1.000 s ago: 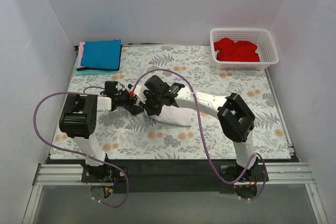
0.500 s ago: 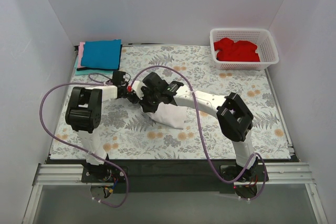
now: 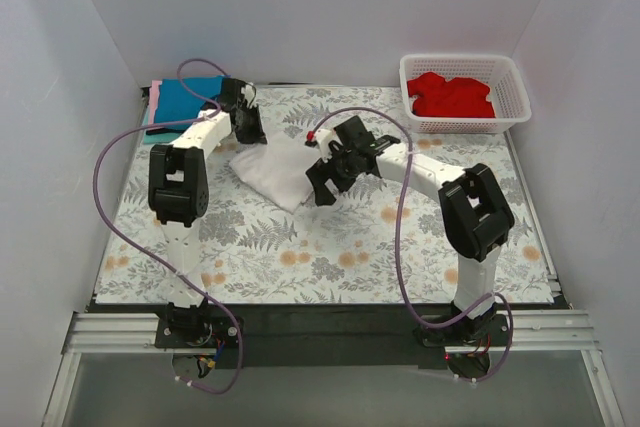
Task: Fold and stack the t-shirts
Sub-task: Neatly place the folded tshirt to the corner
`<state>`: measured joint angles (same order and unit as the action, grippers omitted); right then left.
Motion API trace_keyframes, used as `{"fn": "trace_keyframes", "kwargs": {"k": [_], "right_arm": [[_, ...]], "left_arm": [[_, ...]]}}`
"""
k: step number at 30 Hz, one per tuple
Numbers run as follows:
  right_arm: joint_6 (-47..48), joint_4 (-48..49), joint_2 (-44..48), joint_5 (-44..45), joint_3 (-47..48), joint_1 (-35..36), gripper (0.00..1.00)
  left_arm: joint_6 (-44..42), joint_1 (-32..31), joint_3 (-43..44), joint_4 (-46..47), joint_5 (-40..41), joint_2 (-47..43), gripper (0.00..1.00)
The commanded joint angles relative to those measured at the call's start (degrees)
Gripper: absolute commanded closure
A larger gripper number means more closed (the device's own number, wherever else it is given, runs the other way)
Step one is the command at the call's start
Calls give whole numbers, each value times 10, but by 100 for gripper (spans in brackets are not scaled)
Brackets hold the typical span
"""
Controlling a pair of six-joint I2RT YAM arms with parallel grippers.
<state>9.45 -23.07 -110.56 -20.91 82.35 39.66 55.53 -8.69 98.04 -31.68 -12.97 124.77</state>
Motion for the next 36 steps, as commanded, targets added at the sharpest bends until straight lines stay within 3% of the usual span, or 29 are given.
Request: {"fn": "trace_keyframes", "kwargs": {"k": [1,10,16,36], "right_arm": [[14,-11,57,-12,-23,-26,2],[26,-12,85,7,-60,-44,2],[27,-12,83,10,-63,-46,2],[26,-14,80,9,-65,-47,2]], "left_arm": [[-144,9,96,-20,62,11,100],[-240,22,227,48,145,58,100],[-298,31,237,129,176,43,100],[-350,71,242,160,151,-15,100]]}}
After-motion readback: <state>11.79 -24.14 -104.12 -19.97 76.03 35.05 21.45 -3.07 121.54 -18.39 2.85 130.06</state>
